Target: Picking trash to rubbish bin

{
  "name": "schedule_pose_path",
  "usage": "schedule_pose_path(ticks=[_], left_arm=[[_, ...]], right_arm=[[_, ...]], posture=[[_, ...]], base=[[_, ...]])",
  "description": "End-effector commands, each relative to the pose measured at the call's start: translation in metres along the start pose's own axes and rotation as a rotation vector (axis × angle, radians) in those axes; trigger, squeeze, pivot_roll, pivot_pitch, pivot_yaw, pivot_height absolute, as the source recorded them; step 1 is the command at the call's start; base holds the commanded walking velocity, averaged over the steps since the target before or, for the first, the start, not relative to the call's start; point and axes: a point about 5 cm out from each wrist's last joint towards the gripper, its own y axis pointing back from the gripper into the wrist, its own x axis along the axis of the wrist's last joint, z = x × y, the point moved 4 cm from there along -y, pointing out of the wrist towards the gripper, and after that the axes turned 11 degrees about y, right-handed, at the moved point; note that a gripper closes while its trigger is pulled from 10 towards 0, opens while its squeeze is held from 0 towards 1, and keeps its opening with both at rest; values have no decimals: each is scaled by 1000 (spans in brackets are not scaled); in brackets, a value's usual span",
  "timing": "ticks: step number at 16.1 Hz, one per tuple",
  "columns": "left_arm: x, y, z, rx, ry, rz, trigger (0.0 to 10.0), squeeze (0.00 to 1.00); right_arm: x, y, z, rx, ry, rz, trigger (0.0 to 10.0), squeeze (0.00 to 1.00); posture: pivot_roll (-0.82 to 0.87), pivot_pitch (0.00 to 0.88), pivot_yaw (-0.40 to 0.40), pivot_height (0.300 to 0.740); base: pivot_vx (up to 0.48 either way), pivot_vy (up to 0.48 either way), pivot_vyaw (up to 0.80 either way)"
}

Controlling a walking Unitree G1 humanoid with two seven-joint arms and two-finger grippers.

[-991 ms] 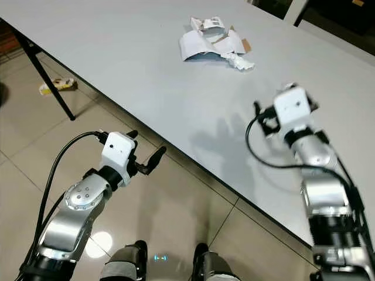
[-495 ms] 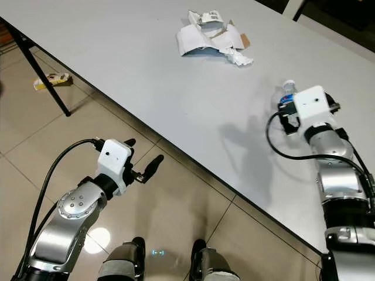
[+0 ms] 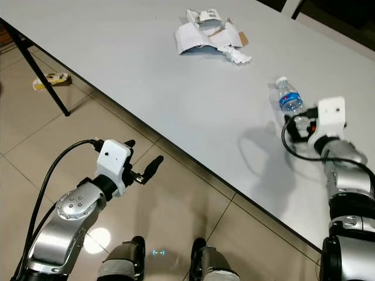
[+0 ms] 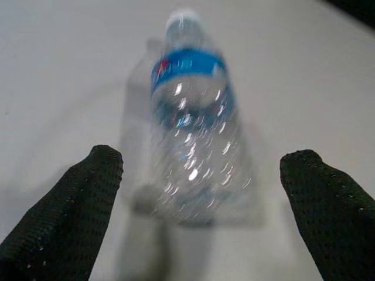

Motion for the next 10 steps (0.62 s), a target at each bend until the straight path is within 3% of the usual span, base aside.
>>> schedule_pose_path(ticks=[1,5,10], left_arm=[[-4,-1,7,-30,20,-17,10000,0],[-5,-1,9,-39,29,-27,10000,0],[-8,-1,12,-51,34,-37,10000,0]], right_arm=[[-8,3,4,1,-43,-12,10000,0],[-14,3,-2,66,-61,-2,10000,0],[-6,-1,-26,190,-59,50,10000,0]], posture=[[299,280,-134,740],[302,281,-129,740],[301,279,-129,740]], base=[[0,0,0],[0,0,0],[0,0,0]])
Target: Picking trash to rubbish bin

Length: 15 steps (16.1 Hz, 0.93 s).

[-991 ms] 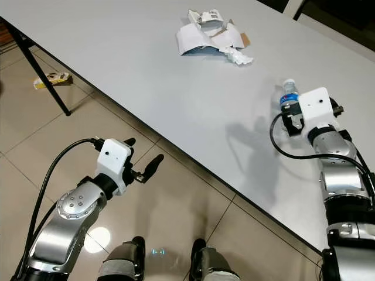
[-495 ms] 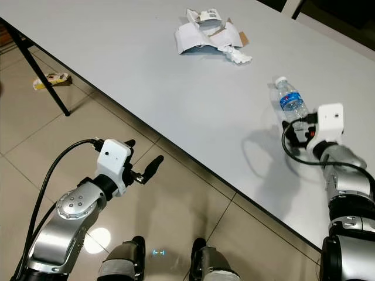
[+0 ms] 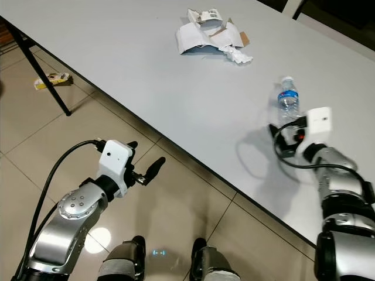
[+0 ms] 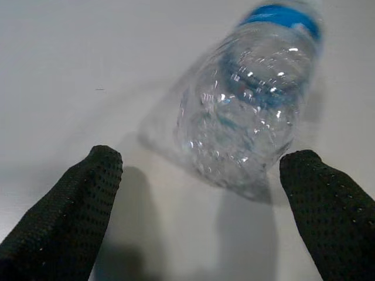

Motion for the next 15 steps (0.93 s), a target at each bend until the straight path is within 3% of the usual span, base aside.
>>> schedule_pose_path(ticks=[1,3,4,5,6,7,8,9,10,11,12,15], left_arm=[[-6,-1,8,-33,13,-23,10000,0],[-6,-2,9,-38,15,-23,10000,0],[-7,-2,11,-42,17,-24,10000,0],[-7,-3,12,-45,19,-25,10000,0],[-8,-3,13,-49,20,-26,10000,0],[-8,-4,13,-50,20,-27,10000,0],[-8,-5,14,-52,21,-28,10000,0],[-9,-5,14,-53,21,-28,10000,0],[-9,-6,15,-54,21,-29,10000,0],[-9,-6,15,-55,23,-30,10000,0],[-9,-6,16,-56,23,-31,10000,0],[-10,-7,15,-47,22,-32,10000,0]], right_arm=[[3,2,-2,35,-1,31,10000,0],[3,2,-11,82,-11,49,10000,0],[3,3,-15,105,-20,57,8078,0],[1,5,-19,122,-23,62,2980,0],[0,6,-20,126,-28,62,0,0],[-1,7,-20,124,-33,61,0,0],[-3,9,-21,124,-37,60,1569,0],[-3,9,-21,124,-36,60,980,0],[-3,10,-21,123,-34,58,1059,0],[-5,11,-21,122,-27,50,4118,0],[-7,12,-21,118,-23,40,10000,0],[-4,14,-6,28,-11,28,10000,0]], posture=[[294,276,-132,740],[289,275,-133,740],[285,275,-133,740],[281,274,-133,740],[281,274,-133,740],[281,274,-133,740],[272,270,-135,740],[271,269,-136,740],[270,267,-136,740],[270,268,-136,740],[272,267,-139,740],[273,261,-146,740]], base=[[0,0,0],[0,0,0],[0,0,0],[0,0,0],[0,0,0],[0,0,0],[0,0,0],[0,0,0],[0,0,0],[0,0,0],[0,0,0],[0,0,0]])
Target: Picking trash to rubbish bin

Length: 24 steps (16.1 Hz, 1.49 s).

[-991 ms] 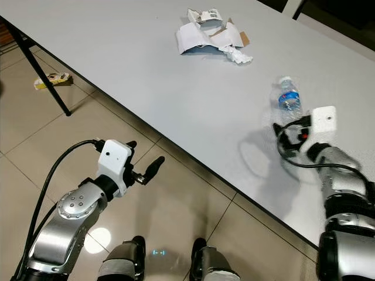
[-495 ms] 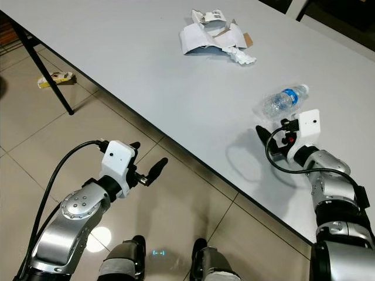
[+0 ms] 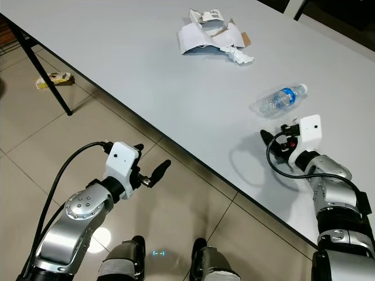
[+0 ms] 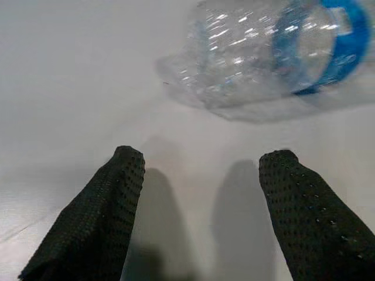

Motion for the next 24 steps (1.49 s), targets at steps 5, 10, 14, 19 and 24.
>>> schedule_pose_path(ticks=[5,10,14,19,24], left_arm=[[24,-11,1,30,-26,107,10000,0],[44,-22,0,21,-44,168,10000,0],[55,-31,-1,25,-52,207,10000,0],[67,-47,-16,86,-45,238,10000,0],[70,-54,-15,81,-53,254,10000,0]], right_arm=[[33,16,29,-201,-29,123,10000,1000],[59,30,19,-284,2,231,10000,1000],[66,37,12,-303,-2,248,10000,1000],[62,39,7,-333,-43,227,10000,945],[63,41,2,-336,-50,238,10000,0]], posture=[[270,235,-144,740],[260,199,-119,740],[248,174,-108,740],[239,139,-92,740],[232,113,-81,740]], base=[[0,0,0],[0,0,0],[0,0,0],[0,0,-458],[0,0,-455]])
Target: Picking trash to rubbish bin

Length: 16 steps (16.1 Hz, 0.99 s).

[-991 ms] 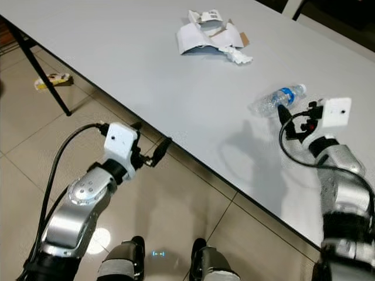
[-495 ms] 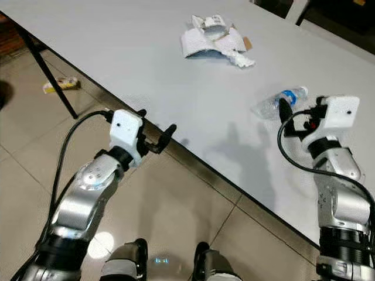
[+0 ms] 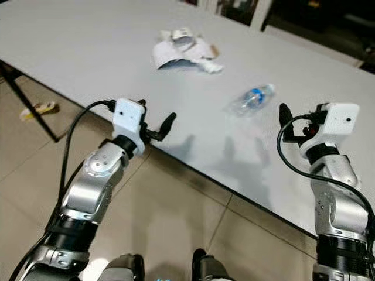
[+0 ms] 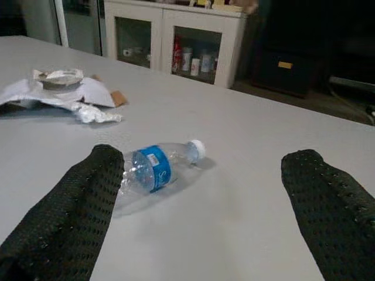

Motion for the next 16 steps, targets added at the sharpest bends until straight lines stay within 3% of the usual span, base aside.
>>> schedule_pose_path(ticks=[1,5,16], left_arm=[[1,-2,2,-9,-5,7,10000,0],[3,-7,-3,3,7,17,10000,0],[6,-15,-1,-12,-10,37,10000,0]], right_arm=[[4,2,3,-12,-8,15,10000,0],[5,2,2,-22,-11,16,10000,0],[17,-3,-3,-33,34,62,10000,0]], posture=[[231,111,-80,740],[231,96,-72,740],[232,80,-59,740]], base=[[0,0,0],[180,0,0],[464,0,0]])
